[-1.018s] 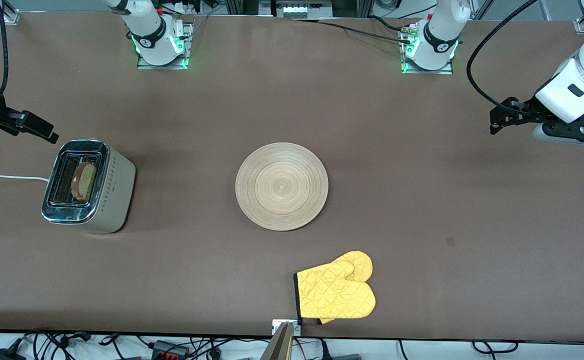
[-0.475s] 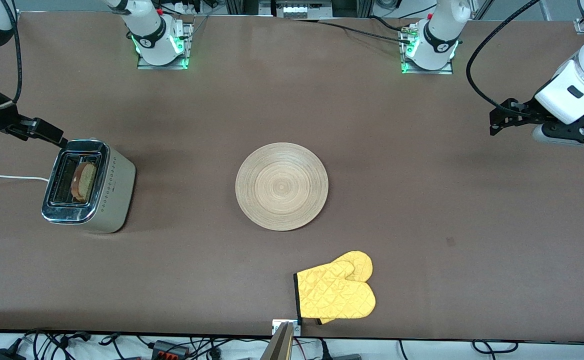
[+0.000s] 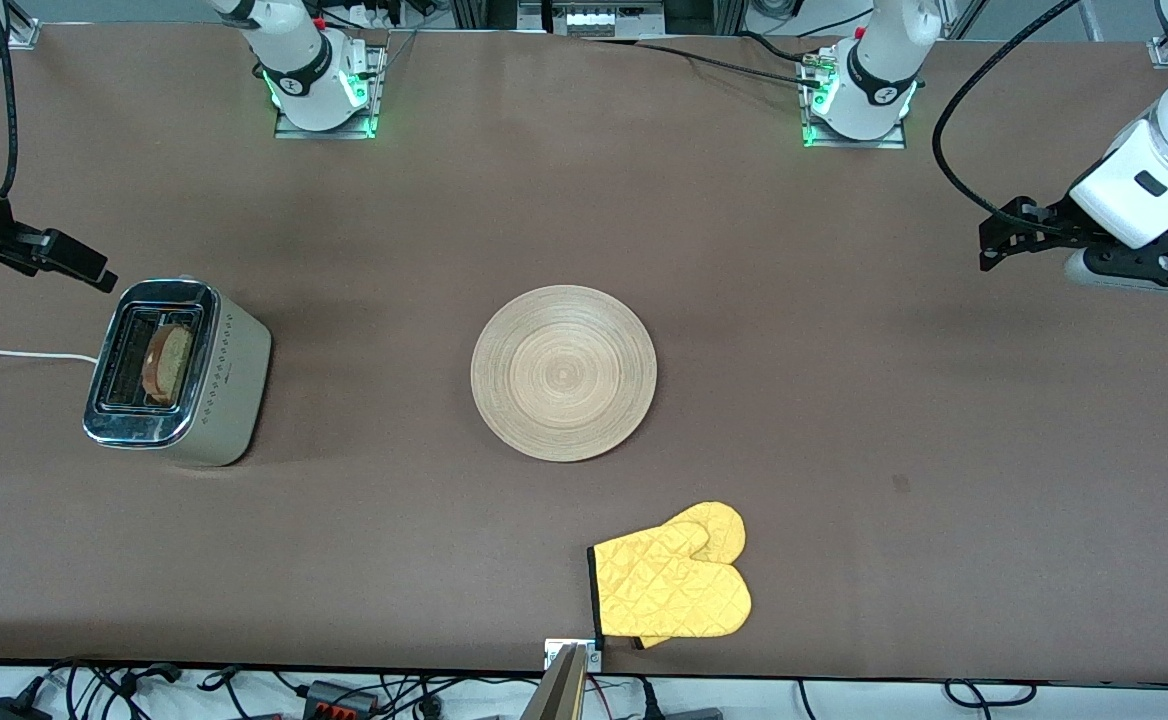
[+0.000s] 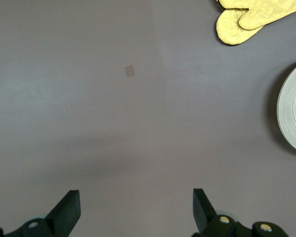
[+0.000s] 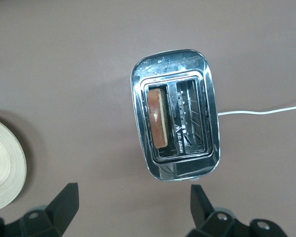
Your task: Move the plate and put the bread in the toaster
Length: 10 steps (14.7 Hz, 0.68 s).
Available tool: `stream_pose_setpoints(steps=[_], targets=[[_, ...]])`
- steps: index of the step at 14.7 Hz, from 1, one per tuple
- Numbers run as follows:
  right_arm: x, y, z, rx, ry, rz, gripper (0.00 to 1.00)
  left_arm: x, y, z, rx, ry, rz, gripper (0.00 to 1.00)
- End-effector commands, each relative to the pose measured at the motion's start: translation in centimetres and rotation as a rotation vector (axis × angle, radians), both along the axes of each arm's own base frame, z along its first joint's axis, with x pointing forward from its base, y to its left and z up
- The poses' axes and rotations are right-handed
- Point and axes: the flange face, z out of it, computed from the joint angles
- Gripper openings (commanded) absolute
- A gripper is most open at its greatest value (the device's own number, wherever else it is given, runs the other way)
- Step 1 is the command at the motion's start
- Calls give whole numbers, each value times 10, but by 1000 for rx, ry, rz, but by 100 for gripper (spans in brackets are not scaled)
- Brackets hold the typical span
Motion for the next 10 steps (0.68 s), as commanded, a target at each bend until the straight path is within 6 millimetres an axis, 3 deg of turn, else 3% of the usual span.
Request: stream_pose_setpoints(steps=[1,10], targets=[[7,6,-1,-5,13,-2,100,3,-1,5,15,-9,6,100],[9,8,-3,-14,13,12,100,3,-1,5,15,-9,6,100]])
